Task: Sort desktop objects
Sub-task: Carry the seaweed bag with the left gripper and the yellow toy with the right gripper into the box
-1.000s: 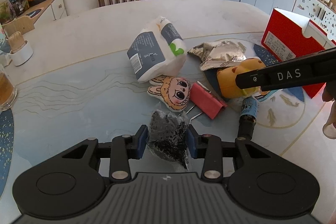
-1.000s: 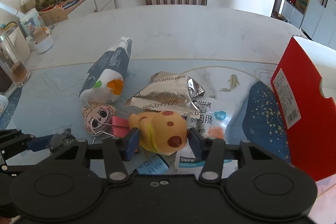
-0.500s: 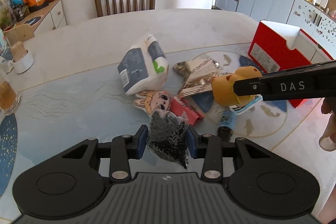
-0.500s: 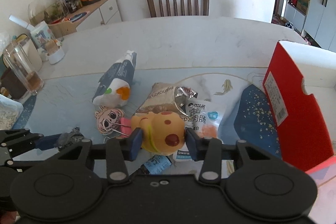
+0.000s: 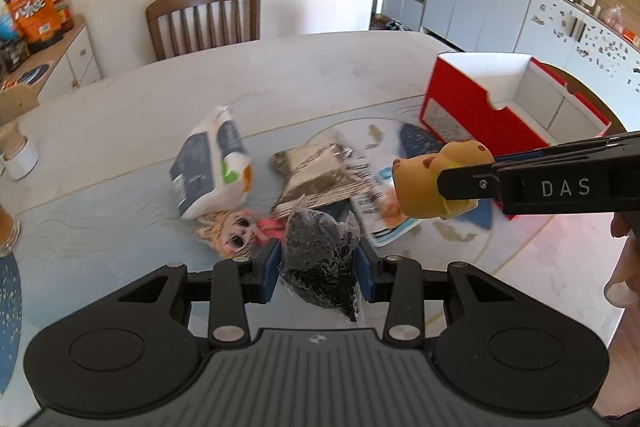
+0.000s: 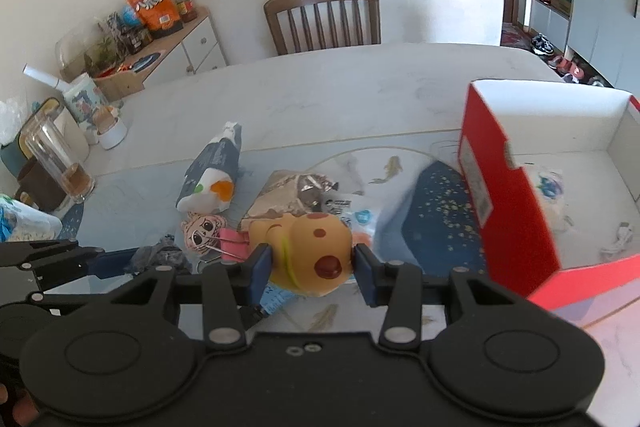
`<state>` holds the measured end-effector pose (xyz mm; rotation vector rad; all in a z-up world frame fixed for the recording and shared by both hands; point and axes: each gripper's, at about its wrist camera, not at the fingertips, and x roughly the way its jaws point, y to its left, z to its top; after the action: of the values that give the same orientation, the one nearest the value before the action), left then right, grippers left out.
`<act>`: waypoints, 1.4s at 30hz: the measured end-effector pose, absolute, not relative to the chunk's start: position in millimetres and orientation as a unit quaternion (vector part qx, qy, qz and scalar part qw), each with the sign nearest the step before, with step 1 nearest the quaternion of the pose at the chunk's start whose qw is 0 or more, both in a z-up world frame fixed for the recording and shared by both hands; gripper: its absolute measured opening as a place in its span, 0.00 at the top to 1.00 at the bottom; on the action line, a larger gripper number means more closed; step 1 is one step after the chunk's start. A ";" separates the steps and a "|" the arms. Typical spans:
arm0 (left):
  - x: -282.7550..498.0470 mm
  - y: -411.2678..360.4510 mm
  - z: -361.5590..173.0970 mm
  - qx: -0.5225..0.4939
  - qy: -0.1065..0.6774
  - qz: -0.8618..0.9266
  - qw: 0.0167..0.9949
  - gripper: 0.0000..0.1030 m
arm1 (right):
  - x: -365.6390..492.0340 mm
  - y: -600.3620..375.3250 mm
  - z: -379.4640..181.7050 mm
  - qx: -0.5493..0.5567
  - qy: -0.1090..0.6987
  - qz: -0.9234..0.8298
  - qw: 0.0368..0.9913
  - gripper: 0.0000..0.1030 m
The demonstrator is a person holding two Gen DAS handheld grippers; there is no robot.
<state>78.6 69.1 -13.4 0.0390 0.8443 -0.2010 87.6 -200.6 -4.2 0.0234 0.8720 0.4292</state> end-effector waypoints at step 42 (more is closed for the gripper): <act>140.2 -130.0 39.6 0.105 0.366 -0.217 0.899 0.63 | 109.2 -404.9 29.4 0.074 0.364 0.104 0.922 0.58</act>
<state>140.2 -130.0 39.6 0.2173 0.7575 -0.4499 109.2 -404.9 29.4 0.1529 0.7479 0.2137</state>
